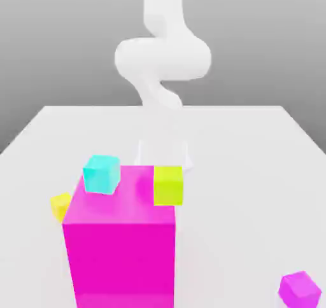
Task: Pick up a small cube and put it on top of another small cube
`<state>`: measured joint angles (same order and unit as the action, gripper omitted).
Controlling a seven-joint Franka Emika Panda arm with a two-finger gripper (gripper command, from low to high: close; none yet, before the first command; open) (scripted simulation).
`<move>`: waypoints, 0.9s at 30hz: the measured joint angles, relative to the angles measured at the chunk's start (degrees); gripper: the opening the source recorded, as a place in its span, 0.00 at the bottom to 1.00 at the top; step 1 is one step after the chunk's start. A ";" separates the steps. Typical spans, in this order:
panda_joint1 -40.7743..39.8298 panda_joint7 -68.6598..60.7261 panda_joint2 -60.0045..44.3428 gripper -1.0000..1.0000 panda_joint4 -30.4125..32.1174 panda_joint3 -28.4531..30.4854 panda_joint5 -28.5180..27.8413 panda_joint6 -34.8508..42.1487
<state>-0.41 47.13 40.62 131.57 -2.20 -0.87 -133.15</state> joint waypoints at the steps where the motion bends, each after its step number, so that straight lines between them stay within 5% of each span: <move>1: -0.16 0.63 -2.25 0.50 -0.09 -0.96 -0.43 -0.58; 16: 0.41 11.20 -33.57 0.50 -1.38 -12.27 -9.22 -8.61; 27: 6.74 17.35 -56.04 0.50 -2.22 -14.60 -13.45 -14.73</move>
<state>6.33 64.48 -15.42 129.35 -16.80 -14.32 -147.88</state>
